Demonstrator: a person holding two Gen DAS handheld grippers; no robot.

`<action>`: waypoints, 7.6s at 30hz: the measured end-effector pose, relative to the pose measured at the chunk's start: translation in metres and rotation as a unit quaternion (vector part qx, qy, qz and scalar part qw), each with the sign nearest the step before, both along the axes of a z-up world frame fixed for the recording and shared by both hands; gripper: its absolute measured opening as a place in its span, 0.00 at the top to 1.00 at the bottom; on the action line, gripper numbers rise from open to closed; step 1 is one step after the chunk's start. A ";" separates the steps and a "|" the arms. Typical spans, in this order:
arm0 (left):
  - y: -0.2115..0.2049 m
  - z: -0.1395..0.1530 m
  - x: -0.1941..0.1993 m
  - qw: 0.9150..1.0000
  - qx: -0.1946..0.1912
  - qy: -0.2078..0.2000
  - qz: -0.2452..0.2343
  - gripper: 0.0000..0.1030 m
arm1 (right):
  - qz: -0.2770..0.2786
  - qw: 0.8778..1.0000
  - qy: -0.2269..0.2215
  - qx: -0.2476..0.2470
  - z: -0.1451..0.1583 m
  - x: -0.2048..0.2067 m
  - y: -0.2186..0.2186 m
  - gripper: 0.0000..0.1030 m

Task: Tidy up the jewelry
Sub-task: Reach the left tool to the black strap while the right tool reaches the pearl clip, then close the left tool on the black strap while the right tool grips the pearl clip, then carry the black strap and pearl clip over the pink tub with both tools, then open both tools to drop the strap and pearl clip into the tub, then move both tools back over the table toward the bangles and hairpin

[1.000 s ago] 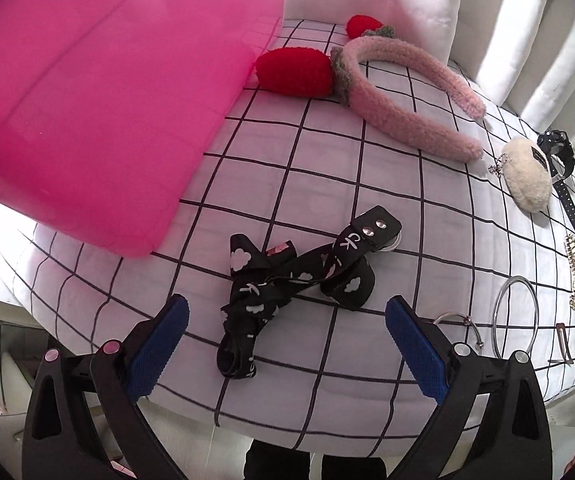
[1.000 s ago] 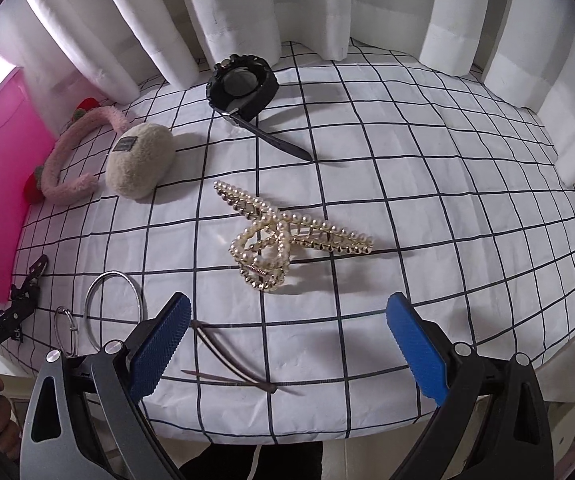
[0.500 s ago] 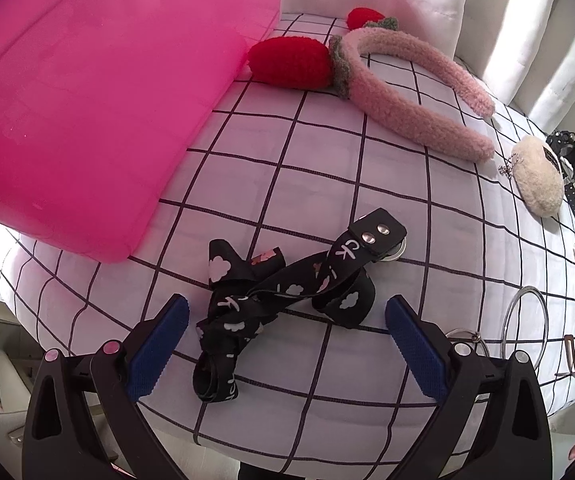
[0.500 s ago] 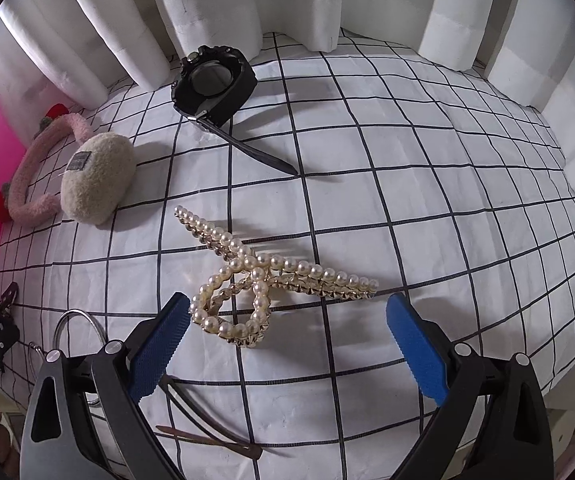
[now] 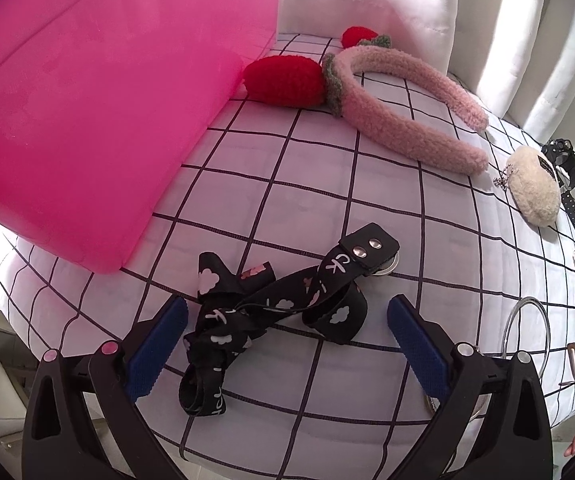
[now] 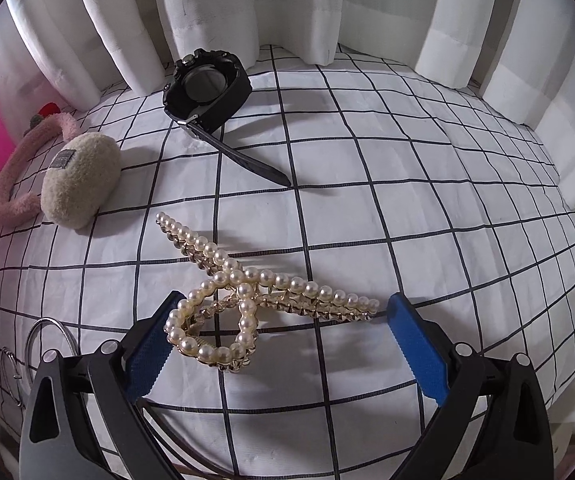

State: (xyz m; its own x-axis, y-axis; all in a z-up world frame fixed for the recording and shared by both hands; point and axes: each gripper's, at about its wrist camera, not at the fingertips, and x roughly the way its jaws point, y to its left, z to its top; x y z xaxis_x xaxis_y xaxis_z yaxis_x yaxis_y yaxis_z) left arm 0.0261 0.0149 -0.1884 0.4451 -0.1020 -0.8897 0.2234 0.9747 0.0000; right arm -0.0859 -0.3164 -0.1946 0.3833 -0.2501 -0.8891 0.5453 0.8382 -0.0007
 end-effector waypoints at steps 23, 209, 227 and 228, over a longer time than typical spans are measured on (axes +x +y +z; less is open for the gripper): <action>-0.006 0.018 -0.004 0.999 -0.032 0.006 -0.037 0.83 | 0.023 1.000 -0.011 0.018 0.005 -0.001 0.002 0.21; -0.064 0.007 -0.070 0.996 -0.008 -0.003 -0.090 0.06 | 0.146 0.988 -0.020 0.046 0.016 -0.066 0.054 0.20; -0.067 -0.008 -0.060 0.996 -0.007 0.012 -0.085 0.06 | 0.167 0.986 0.000 0.028 0.005 -0.055 0.059 0.20; -0.067 -0.008 -0.059 0.996 -0.008 0.012 -0.085 0.06 | 0.169 0.985 0.001 0.023 0.004 -0.054 0.060 0.20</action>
